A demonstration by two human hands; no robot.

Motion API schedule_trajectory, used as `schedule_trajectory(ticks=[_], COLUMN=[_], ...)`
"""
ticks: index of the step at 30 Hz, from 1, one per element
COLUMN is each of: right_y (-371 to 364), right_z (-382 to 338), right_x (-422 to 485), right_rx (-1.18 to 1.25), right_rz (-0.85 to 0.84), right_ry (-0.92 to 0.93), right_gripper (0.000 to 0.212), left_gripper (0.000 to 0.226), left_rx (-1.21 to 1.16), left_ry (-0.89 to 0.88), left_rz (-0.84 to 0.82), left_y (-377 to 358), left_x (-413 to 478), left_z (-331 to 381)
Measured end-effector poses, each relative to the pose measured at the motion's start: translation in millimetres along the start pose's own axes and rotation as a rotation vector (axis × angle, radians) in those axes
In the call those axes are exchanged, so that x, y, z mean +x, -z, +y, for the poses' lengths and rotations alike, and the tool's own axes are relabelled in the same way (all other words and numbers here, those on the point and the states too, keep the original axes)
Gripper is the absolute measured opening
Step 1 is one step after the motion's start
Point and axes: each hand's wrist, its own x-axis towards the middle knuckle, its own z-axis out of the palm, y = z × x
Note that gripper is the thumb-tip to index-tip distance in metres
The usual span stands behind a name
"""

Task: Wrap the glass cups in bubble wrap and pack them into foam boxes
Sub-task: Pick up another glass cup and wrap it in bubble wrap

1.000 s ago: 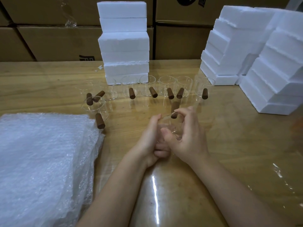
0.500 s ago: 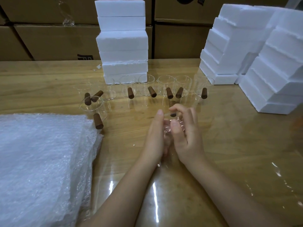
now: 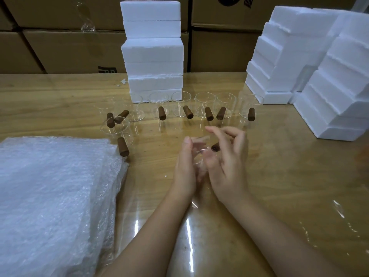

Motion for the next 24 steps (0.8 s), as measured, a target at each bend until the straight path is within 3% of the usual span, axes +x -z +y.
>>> schedule_trajectory(ticks=[2, 4, 7, 11, 14, 18, 24], right_y=[5.3, 10.7, 14.6, 10.8, 11.3, 14.0, 18.3], right_z=[3.6, 11.5, 21.2, 25.0, 26.3, 27.4, 19.5], right_x=[4.6, 7.5, 9.1, 7.1, 9.9, 12.6, 15.9], right_rx=[0.046, 0.078, 0.166, 0.098, 0.117, 0.049, -0.015], right_rz=[-0.103, -0.171, -0.114, -0.052, -0.107, -0.185, -0.280], right_ry=[0.068, 0.135, 0.143, 0.059, -0.075, -0.136, -0.166], right_gripper=[0.070, 0.061, 0.045, 0.034, 0.032, 0.035, 0.038], left_gripper=[0.051, 0.055, 0.054, 0.046, 0.051, 0.037, 0.050], left_rx=[-0.106, -0.230, -0.319, -0.308, -0.275, -0.178, -0.130], left_ry=[0.102, 0.152, 0.202, 0.236, 0.231, 0.181, 0.162], left_rz=[-0.048, -0.124, -0.136, -0.155, -0.171, -0.119, -0.069], left_y=[0.6, 3.9, 11.7, 18.2, 16.5, 13.4, 16.0], left_x=[0.9, 3.2, 7.7, 10.5, 9.8, 11.0, 9.7], left_z=[2.0, 3.5, 4.7, 5.1, 6.1, 7.8, 10.8])
